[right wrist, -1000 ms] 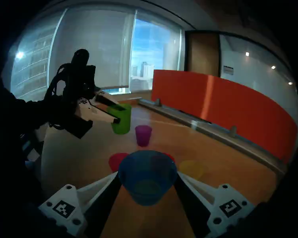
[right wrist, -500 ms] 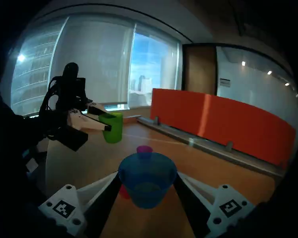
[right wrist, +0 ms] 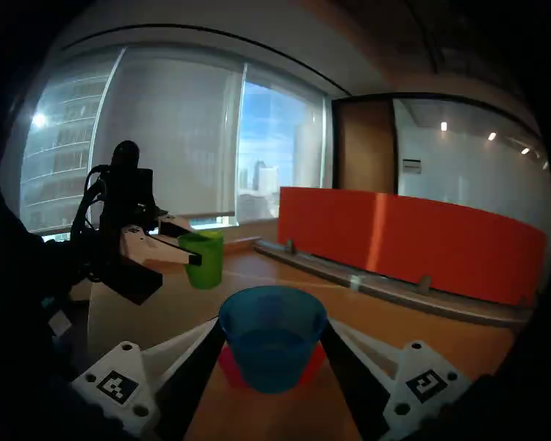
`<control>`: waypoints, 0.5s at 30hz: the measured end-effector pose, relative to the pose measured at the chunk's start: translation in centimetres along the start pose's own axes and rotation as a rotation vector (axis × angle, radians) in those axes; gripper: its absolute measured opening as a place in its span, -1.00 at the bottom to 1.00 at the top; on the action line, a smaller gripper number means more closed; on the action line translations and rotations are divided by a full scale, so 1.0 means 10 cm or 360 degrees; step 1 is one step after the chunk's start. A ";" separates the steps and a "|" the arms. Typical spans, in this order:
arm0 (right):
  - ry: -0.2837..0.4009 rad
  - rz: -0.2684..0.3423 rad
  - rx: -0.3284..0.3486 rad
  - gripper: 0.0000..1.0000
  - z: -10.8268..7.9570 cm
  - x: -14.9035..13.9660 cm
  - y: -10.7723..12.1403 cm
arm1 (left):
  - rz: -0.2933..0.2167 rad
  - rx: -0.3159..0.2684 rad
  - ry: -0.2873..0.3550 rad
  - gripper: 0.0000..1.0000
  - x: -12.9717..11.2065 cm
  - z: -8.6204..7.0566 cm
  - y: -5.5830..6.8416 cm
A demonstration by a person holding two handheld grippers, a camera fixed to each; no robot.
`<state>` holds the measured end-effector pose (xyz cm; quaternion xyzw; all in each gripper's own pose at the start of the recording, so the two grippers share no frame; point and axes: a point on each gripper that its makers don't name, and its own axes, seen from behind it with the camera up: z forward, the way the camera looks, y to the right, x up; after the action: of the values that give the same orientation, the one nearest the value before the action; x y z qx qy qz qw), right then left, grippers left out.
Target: Pour water
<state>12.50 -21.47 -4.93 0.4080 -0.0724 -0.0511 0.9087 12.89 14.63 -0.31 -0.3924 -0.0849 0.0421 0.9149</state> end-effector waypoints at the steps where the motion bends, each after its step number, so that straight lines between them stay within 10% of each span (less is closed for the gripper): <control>1: 0.0012 0.0004 0.0000 0.82 0.00 0.02 0.00 | 0.0001 -0.0002 -0.0001 0.73 0.00 0.00 0.00; 15: 0.0073 -0.0027 0.0005 0.82 0.04 0.16 0.01 | 0.0011 -0.0036 0.0021 0.73 0.00 -0.01 0.07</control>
<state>14.01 -21.94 -4.38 0.4111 -0.0484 -0.0493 0.9090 12.87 15.05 -0.88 -0.4034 -0.0782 0.0417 0.9107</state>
